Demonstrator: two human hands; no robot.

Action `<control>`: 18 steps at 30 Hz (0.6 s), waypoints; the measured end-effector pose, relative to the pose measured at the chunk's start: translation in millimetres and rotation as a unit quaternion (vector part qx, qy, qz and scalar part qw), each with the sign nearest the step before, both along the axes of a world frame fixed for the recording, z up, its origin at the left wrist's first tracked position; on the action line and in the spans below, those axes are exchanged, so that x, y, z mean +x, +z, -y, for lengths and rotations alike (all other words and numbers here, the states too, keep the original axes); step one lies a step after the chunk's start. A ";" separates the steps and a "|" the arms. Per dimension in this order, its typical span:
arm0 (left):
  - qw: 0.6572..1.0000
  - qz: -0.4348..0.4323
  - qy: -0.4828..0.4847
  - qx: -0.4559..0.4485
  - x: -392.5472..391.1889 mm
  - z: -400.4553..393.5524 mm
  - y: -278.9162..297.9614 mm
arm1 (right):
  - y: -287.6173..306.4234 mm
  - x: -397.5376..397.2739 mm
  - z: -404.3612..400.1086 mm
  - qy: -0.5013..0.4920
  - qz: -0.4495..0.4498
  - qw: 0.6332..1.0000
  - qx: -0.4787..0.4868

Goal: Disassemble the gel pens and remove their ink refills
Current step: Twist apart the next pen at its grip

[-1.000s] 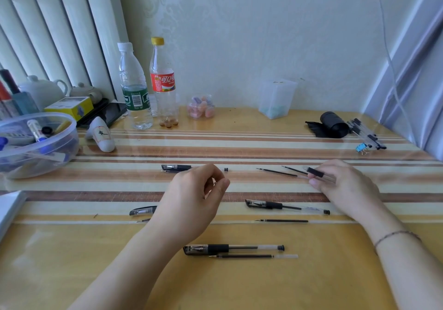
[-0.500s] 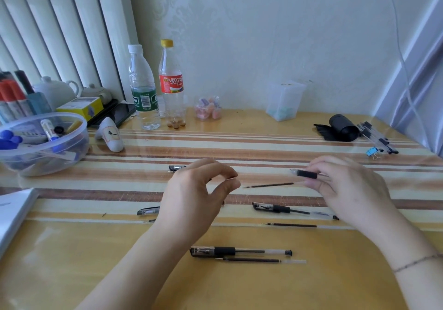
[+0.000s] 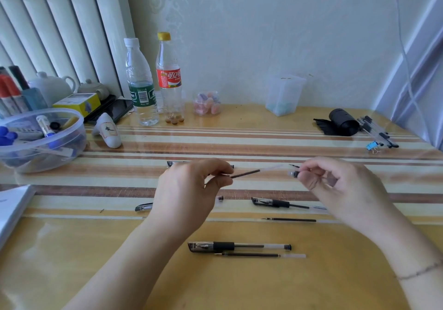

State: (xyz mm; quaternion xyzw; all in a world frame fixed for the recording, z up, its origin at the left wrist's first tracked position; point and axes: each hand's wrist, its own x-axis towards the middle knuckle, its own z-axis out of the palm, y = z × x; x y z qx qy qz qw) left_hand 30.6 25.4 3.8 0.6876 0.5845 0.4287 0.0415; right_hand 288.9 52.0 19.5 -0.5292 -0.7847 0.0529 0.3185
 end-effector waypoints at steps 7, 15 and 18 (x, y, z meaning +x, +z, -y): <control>1.000 0.027 -0.002 -0.013 0.0 -1.2 -1.4 | -2.0 4.2 -2.1 0.026 -0.064 0.998 0.011; 1.000 -0.009 -0.001 -0.019 0.4 -0.4 -2.0 | 0.6 -0.1 0.5 0.038 -0.069 0.997 0.005; 1.000 -0.009 -0.002 -0.016 0.2 -0.7 -2.0 | 1.9 0.4 0.5 0.025 -0.070 0.997 0.006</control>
